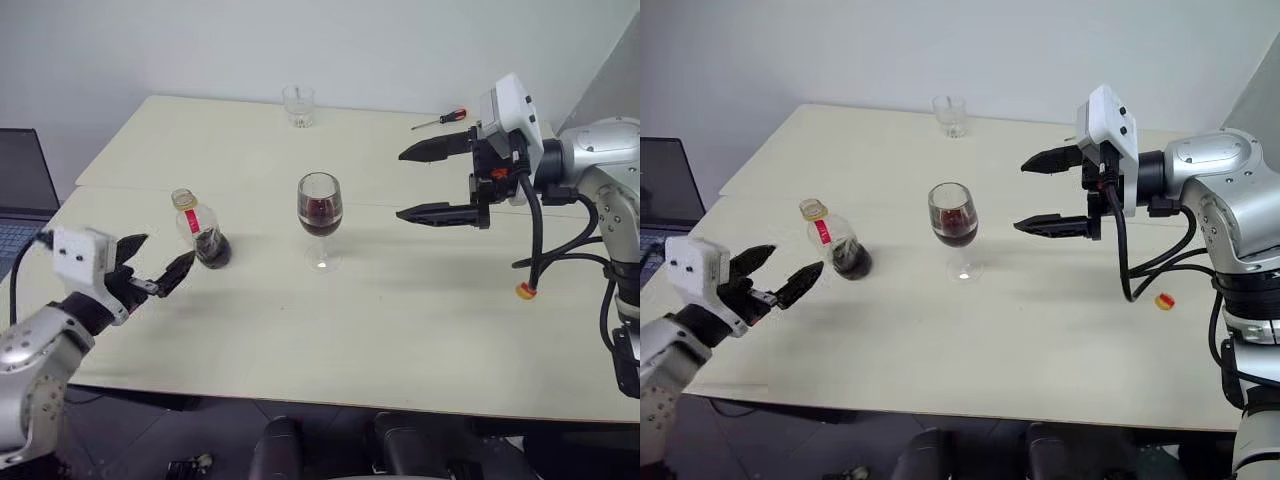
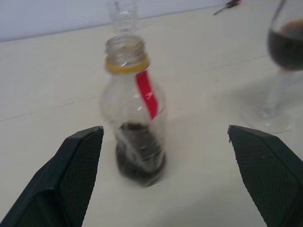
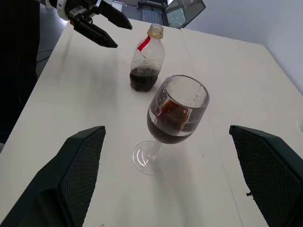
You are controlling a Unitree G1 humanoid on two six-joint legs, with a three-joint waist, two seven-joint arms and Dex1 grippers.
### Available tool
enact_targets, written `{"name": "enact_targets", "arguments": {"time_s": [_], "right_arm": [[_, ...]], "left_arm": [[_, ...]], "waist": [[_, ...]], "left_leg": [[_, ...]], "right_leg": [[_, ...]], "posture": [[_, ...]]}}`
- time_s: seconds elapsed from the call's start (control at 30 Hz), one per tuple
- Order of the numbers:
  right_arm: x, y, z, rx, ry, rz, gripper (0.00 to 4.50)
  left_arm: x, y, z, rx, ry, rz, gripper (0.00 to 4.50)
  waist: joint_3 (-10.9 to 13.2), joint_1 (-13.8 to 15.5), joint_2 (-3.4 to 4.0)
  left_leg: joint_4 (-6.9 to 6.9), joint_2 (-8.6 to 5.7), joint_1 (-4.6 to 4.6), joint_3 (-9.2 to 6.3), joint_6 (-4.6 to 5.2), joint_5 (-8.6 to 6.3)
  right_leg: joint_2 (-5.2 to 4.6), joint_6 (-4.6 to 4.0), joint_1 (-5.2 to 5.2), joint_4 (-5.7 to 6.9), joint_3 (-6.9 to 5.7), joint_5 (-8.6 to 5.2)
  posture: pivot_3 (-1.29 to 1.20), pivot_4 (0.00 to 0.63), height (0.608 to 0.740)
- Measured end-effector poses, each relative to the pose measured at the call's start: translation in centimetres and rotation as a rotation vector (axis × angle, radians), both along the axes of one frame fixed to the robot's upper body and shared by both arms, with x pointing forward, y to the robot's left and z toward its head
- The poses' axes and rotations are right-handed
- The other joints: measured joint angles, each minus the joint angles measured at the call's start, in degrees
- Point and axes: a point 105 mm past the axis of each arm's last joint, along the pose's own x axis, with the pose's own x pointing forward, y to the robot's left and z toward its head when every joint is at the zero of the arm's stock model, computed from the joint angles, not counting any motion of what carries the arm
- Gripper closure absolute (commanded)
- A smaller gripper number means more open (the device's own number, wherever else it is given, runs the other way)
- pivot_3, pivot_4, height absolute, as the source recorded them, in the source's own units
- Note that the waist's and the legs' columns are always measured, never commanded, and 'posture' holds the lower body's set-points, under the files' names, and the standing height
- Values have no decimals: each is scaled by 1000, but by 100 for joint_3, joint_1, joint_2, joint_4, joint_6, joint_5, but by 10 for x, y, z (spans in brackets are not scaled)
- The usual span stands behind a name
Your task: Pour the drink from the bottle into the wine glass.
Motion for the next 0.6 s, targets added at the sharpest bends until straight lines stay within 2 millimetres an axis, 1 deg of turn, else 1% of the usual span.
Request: {"name": "enact_targets", "arguments": {"time_s": [0.07, 0.17, 0.23, 0.3, 0.37, 0.47, 0.6], "right_arm": [[0, -2, 1, -4, -2, -5, 0], [-2, -9, 3, -8, -6, -28, 0], [-3, -13, 2, 1, 5, -36, 0], [-3, -19, -1, -3, 18, -52, 0], [-3, -23, 0, -7, 16, -61, 0], [-5, -27, 3, -8, 12, -69, 0], [-8, -28, 2, 12, 29, -67, 0]], "left_arm": [[1, -8, 19, 8, -28, -66, 23], [0, -27, 61, 45, -96, -222, 23], [-3, -40, 81, 55, -134, -314, 23], [-3, -53, 89, 68, -122, -417, 23], [-5, -61, 94, 75, -116, -483, 23], [-4, -61, 97, 68, -103, -526, 23], [-3, -57, 91, 54, -59, -559, 23]], "waist": [[2, 0, 3], [11, 13, -4], [14, 8, 0], [18, 7, 1], [20, -3, 3], [21, -34, 5], [22, -25, 6]], "left_leg": [[-3, 0, 2, 0, 0, 0], [-5, 0, 2, 2, 0, 0], [-8, -4, 4, 5, 0, 0], [-8, -6, 3, 8, 0, 0], [-8, -6, 4, 12, 0, 0], [-9, -1, 6, 12, 0, 0], [-11, 3, 6, 6, 0, 0]], "right_leg": [[0, -2, 0, 2, 0, -3], [3, -4, 0, 1, -4, -4], [6, -3, -1, 0, -2, -5], [10, -2, -1, 1, -1, -6], [11, -1, -2, 2, -2, -6], [12, -1, -6, 4, -2, -6], [13, -3, -6, 5, -1, -8]], "posture": [[0, 150, 740], [0, 150, 740], [0, 150, 740], [0, 150, 740], [0, 150, 740], [0, 150, 740], [0, 150, 740]]}}
